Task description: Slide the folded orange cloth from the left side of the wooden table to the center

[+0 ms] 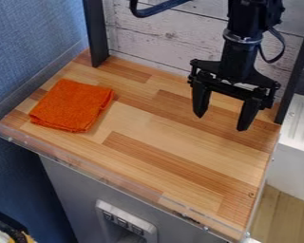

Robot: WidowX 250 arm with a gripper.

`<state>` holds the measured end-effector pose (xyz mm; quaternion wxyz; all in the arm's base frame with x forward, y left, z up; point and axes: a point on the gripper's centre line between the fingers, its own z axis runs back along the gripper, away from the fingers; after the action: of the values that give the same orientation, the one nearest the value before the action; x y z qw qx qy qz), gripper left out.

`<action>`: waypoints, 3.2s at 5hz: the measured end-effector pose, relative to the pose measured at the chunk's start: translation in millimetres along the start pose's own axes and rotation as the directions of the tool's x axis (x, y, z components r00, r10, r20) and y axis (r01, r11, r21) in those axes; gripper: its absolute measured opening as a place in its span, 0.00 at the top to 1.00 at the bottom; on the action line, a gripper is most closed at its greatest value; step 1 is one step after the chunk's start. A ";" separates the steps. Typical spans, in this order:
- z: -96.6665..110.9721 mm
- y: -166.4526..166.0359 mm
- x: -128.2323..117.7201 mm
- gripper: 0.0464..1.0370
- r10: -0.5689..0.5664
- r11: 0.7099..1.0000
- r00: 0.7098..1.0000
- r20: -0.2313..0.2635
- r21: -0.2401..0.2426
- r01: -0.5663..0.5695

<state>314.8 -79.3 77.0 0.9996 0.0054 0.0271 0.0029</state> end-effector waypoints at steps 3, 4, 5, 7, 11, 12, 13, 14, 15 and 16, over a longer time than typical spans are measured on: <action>-4.6 92.1 -9.3 0.04 0.149 0.989 0.989 0.016 -0.023 -0.149; -6.3 131.2 -10.8 0.04 0.204 0.979 0.978 0.037 -0.040 -0.202; -7.0 164.7 -15.7 0.04 0.247 0.968 0.968 0.053 -0.051 -0.245; 1.0 208.5 -20.6 0.04 0.309 0.951 0.947 0.091 -0.052 -0.305; -10.4 252.0 -11.0 0.67 0.361 0.932 0.930 0.072 -0.003 -0.362; -23.5 262.2 -6.6 0.89 0.367 0.930 0.929 0.049 0.005 -0.368; -41.7 267.4 -5.7 0.98 0.372 0.928 0.928 0.021 0.003 -0.372; -53.0 268.1 -3.8 0.99 0.366 0.930 0.930 0.014 -0.001 -0.366; -62.4 266.0 -2.2 0.99 0.373 0.928 0.928 0.004 -0.014 -0.373; -62.9 264.3 1.7 0.99 0.380 0.925 0.925 0.021 -0.026 -0.379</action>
<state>311.6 185.6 17.1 0.9804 -0.0003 0.0129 0.1964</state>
